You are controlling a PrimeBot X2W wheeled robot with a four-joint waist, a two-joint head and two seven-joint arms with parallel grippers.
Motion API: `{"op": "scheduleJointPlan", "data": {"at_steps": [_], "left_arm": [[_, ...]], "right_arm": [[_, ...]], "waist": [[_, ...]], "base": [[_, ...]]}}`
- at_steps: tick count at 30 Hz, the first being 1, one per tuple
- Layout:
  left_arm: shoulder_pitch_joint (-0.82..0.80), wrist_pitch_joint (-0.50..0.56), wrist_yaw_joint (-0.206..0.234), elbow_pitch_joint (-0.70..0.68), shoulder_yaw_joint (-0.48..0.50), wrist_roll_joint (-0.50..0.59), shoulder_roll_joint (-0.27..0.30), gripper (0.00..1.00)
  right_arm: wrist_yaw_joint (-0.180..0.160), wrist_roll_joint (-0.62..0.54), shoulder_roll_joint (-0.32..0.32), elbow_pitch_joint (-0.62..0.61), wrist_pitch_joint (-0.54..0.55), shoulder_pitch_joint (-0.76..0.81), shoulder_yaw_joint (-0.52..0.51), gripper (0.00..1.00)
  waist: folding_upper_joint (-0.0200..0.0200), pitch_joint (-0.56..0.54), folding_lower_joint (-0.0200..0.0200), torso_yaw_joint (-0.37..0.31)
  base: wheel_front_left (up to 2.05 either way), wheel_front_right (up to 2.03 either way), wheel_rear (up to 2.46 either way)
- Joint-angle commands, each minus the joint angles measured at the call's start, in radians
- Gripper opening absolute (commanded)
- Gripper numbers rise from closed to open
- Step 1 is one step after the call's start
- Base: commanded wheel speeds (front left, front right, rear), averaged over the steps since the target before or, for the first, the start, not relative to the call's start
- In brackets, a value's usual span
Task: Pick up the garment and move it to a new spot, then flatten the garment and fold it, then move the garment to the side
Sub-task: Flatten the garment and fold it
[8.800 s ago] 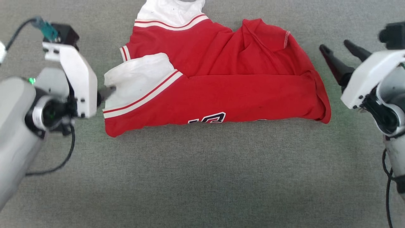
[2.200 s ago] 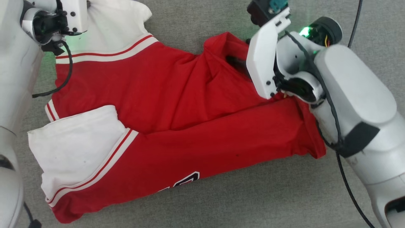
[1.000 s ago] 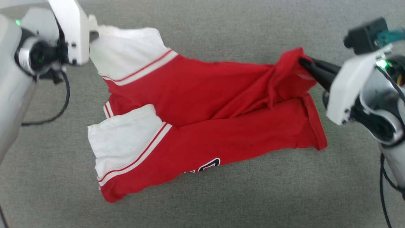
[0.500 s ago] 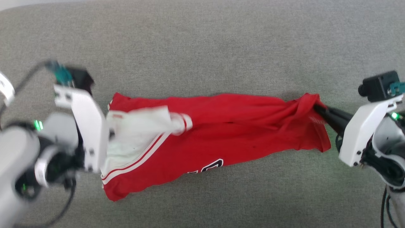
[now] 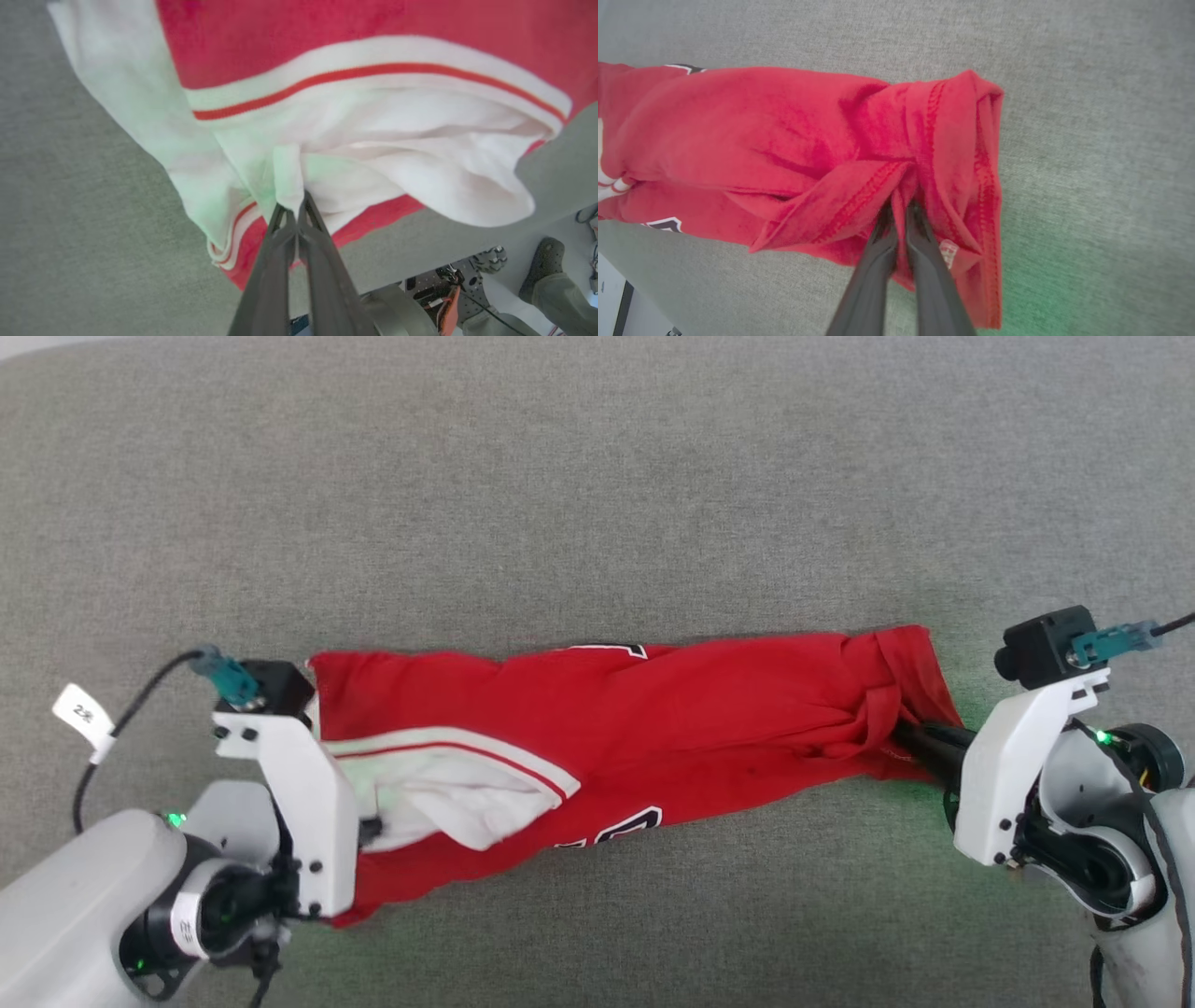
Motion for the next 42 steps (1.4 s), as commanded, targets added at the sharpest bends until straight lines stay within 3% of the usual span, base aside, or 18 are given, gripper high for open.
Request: {"op": "scheduleJointPlan", "data": {"at_steps": [1, 11, 19, 27, 33, 41, 42], "left_arm": [[0.012, -0.028, -0.014, 0.021, 0.012, 0.008, -0.007, 1.00], [0.073, -0.285, -0.100, 0.051, 0.095, 0.037, -0.027, 1.00], [0.150, -0.539, -0.162, 0.056, 0.149, 0.096, -0.040, 1.00], [0.221, -0.809, -0.205, 0.096, 0.195, 0.169, -0.069, 1.00], [0.267, -0.964, -0.220, 0.150, 0.223, 0.185, -0.122, 1.00], [0.317, -1.040, -0.283, 0.259, 0.289, 0.224, -0.229, 1.00], [0.325, -1.040, -0.292, 0.267, 0.305, 0.238, -0.242, 1.00]], "right_arm": [[0.000, -0.005, 0.008, 0.005, 0.007, -0.010, 0.000, 1.00], [0.000, 0.032, 0.022, -0.046, 0.112, 0.010, -0.077, 1.00], [0.000, -0.002, 0.008, -0.031, 0.189, -0.022, -0.156, 1.00], [0.000, 0.013, 0.015, 0.091, 0.239, -0.083, -0.149, 1.00], [0.000, 0.044, 0.028, 0.210, 0.253, -0.127, -0.116, 1.00], [0.000, 0.096, 0.069, 0.392, 0.274, -0.173, -0.026, 1.00], [0.000, 0.105, 0.074, 0.408, 0.278, -0.177, -0.014, 0.93]], "waist": [[-0.0001, -0.003, 0.0000, -0.001], [-0.0001, -0.049, 0.0000, 0.000], [-0.0001, -0.058, 0.0000, 0.023], [-0.0001, -0.047, 0.0000, 0.063], [-0.0001, -0.043, 0.0000, 0.093], [-0.0001, -0.042, 0.0000, 0.126], [-0.0001, -0.043, 0.0000, 0.128]], "base": [[0.00, 0.00, 0.00], [0.00, 0.00, 0.00], [0.00, 0.00, 0.00], [0.00, 0.00, 0.00], [0.00, 0.00, 0.00], [0.00, 0.00, 0.00], [0.00, 0.00, 0.00]]}}
